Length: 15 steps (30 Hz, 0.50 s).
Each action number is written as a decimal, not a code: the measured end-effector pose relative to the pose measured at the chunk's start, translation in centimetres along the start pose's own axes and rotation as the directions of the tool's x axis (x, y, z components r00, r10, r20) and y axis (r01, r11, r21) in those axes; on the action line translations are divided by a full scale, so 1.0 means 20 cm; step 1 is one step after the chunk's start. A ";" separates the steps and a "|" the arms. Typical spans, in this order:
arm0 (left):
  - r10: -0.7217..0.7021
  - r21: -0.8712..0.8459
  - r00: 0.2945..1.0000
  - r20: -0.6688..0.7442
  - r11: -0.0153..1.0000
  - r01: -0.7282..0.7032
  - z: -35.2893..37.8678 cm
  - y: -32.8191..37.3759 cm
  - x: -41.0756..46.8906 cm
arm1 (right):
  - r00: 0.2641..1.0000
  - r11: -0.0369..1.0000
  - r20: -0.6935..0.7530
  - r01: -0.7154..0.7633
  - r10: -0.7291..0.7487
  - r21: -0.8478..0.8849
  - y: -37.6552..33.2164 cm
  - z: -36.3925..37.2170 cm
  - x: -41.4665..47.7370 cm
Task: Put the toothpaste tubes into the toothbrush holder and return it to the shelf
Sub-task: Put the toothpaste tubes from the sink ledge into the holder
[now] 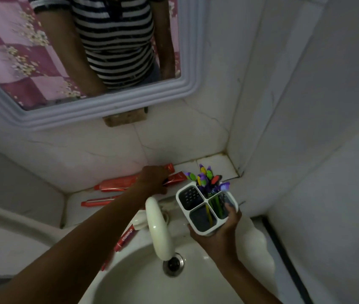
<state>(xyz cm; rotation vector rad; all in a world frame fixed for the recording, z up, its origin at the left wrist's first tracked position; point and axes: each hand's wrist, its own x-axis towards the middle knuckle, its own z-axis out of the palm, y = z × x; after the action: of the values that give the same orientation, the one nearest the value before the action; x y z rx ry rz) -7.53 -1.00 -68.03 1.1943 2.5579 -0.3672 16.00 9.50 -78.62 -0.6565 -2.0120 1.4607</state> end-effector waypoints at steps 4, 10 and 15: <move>-0.116 -0.248 0.992 -0.055 0.964 0.099 -0.08 -0.06 -0.06 | 0.998 0.998 -0.019 0.051 -0.052 -0.021 -0.01 0.00 -0.01; -0.351 -0.738 0.923 -0.155 0.663 0.128 -0.27 -0.12 -0.31 | 0.996 0.996 -0.016 0.088 -0.088 0.000 -0.02 0.00 0.00; -0.185 -0.874 0.955 -0.231 0.471 -0.120 -0.41 0.02 -0.45 | 0.994 0.994 -0.017 0.105 -0.105 0.018 0.00 0.00 0.01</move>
<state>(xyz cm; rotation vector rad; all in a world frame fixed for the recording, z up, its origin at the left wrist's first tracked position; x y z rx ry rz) -3.00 -4.17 -57.14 0.7719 2.3611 1.1384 15.86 9.69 -78.56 -0.5450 -1.9873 1.4063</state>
